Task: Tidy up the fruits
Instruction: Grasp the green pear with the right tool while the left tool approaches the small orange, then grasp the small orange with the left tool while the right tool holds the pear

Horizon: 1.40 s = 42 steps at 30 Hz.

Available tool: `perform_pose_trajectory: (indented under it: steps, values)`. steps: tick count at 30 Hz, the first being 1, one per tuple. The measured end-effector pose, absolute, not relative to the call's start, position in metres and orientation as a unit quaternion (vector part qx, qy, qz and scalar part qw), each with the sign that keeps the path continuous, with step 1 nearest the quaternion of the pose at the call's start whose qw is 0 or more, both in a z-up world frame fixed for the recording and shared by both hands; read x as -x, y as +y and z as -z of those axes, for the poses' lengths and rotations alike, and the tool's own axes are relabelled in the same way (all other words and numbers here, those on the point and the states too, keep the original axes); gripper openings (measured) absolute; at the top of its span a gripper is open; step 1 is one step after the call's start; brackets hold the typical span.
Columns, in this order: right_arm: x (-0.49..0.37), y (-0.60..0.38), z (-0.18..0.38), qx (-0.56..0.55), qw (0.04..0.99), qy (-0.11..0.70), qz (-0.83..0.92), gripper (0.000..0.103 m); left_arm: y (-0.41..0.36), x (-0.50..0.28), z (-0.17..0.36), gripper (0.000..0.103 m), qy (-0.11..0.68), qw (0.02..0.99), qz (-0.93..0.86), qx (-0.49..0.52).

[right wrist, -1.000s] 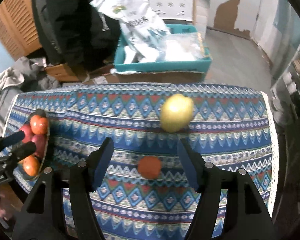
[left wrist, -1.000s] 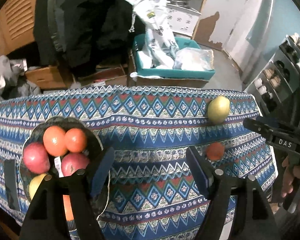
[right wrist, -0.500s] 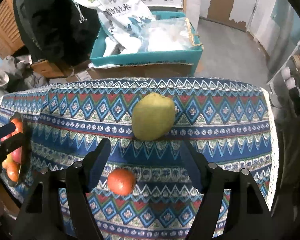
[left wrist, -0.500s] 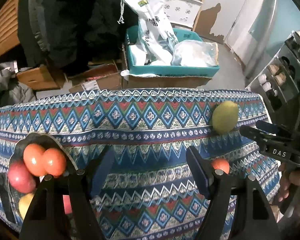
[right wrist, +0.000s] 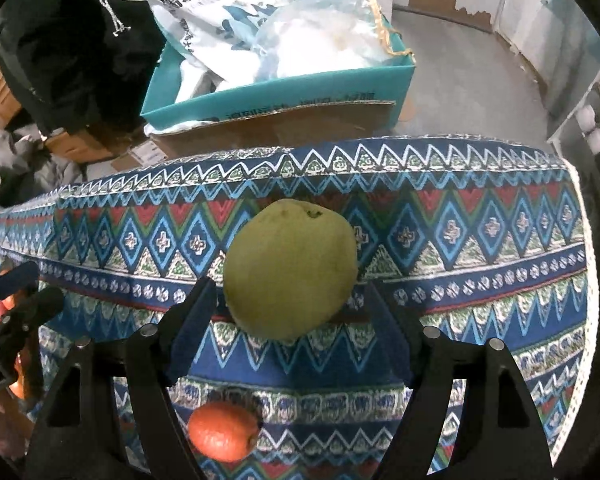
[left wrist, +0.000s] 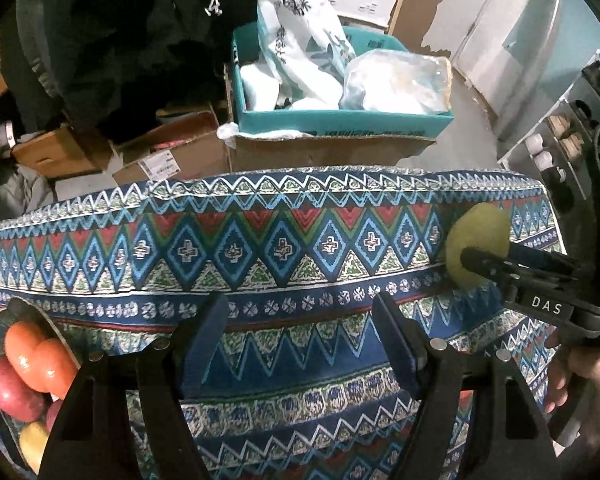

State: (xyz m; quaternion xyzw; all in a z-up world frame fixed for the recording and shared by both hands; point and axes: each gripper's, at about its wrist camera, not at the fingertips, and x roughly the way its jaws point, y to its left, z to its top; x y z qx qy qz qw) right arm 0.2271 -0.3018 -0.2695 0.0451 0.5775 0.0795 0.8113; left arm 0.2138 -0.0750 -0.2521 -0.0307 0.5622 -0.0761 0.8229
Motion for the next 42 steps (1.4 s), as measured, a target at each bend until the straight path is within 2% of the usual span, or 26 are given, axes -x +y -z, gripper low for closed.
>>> perform_pose_trajectory:
  steps: [16,28,42]
  values:
    - [-0.239,-0.299,0.286,-0.045,0.807,0.582,-0.087,0.072,-0.099,-0.216,0.267,0.076,0.582,0.806,0.098,0.044]
    - [-0.197,-0.327,0.262,-0.034,0.818,0.571,-0.062,0.072,-0.149,-0.189,0.259,0.076,0.584,0.799,0.140,0.021]
    - [-0.147,-0.372,0.254,-0.066,0.813,0.577,-0.036,0.072,-0.197,-0.161,0.289,0.076,0.614,0.770,0.174,-0.005]
